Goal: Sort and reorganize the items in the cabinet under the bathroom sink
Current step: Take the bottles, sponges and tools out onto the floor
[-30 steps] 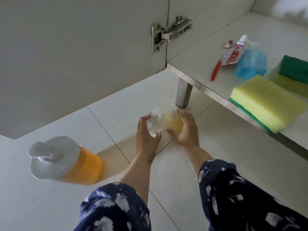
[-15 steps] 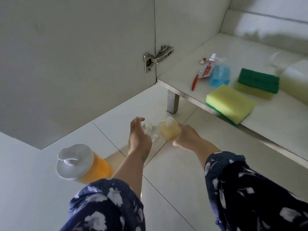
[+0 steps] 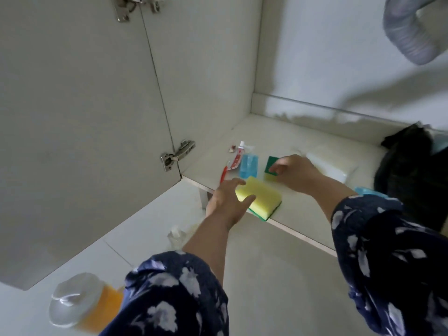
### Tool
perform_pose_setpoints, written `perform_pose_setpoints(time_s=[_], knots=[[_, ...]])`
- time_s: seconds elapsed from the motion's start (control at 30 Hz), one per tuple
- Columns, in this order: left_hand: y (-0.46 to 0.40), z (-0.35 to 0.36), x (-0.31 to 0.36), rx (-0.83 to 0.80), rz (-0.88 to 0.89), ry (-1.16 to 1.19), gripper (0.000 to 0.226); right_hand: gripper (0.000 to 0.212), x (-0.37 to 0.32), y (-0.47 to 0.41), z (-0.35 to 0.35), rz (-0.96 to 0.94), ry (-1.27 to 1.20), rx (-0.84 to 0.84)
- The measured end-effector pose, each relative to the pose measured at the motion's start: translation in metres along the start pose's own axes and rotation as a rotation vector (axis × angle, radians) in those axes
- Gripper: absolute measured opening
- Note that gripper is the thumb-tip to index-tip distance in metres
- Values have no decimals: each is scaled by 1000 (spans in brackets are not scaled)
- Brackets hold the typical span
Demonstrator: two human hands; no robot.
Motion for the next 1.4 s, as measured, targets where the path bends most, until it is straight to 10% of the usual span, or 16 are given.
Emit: perform_pose_setpoints(time_s=[0.2,0.87,1.4], knots=[[-11,37,14,-49,-1,-290,77,51,52,-38,11,6,24,-11],[27,3,-35,61,-98,-199,76,68,3,-15,54,-75,23,-96],[76,71,-174,-210,-180,-248,77,57,-9,87,216,220,10,-244]])
Point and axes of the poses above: each hand's wrist, its own y-axis away from the middle knuckle, its own z-axis out of the palm, x = y × z, the point moved 5 cm from there along -y, towards the middle knuckle, and after that the axes turned 12 degrees about -z, right-handed, at the moved point
